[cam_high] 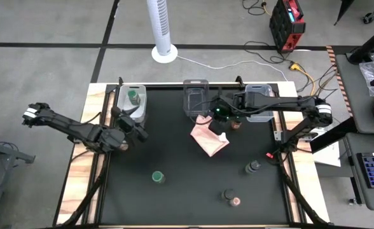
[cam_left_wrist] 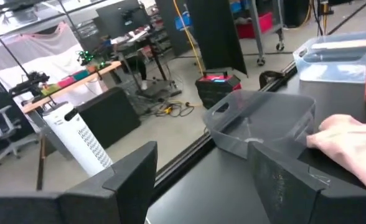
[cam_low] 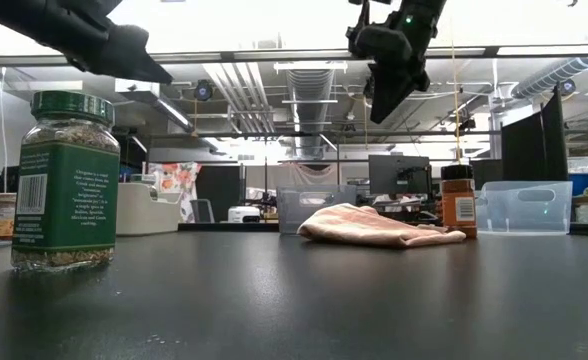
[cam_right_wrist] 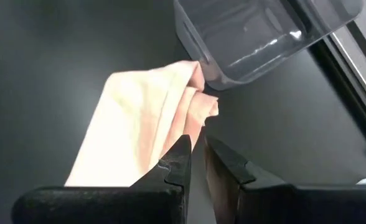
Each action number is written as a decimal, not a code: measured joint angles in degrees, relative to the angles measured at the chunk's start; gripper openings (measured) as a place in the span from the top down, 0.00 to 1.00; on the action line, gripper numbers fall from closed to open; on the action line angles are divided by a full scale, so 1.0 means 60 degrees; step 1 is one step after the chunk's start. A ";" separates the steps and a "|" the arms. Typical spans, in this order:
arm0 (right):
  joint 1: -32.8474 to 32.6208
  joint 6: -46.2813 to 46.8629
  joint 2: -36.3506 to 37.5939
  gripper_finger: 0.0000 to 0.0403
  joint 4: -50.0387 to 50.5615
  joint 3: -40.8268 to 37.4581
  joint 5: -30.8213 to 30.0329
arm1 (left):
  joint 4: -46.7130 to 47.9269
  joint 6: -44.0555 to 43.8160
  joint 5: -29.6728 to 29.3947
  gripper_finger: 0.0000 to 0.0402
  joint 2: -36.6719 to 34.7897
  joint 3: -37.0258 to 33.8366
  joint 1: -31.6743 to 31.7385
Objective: Sort spices by type
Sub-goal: Put the top right black seasoning bottle into the black bin
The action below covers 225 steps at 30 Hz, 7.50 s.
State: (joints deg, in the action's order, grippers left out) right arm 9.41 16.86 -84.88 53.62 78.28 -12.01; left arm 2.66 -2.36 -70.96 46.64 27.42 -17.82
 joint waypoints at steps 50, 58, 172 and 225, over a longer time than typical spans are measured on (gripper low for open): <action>0.2531 0.1942 -0.0084 0.16 0.3575 -0.0807 0.1526 | 0.0200 0.1058 0.0007 0.42 0.0017 -0.0007 0.0007; 0.2543 0.1931 -0.0088 0.20 0.2945 -0.1340 0.1537 | 0.0197 0.1055 0.0007 0.42 0.0017 -0.0007 0.0007; 0.2958 -0.3249 -0.7743 0.50 0.4309 0.9274 0.1319 | 0.1162 0.1481 -0.0051 0.42 -0.1123 0.0590 0.0004; 0.1285 -0.2576 -0.4483 0.72 0.2371 0.6680 0.0569 | 0.1279 0.1218 -0.0058 0.42 -0.1101 0.0641 0.0004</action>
State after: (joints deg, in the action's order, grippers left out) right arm 17.11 1.41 -111.77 67.84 118.36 -8.60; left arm 10.33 4.95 -71.31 40.03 31.27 -17.80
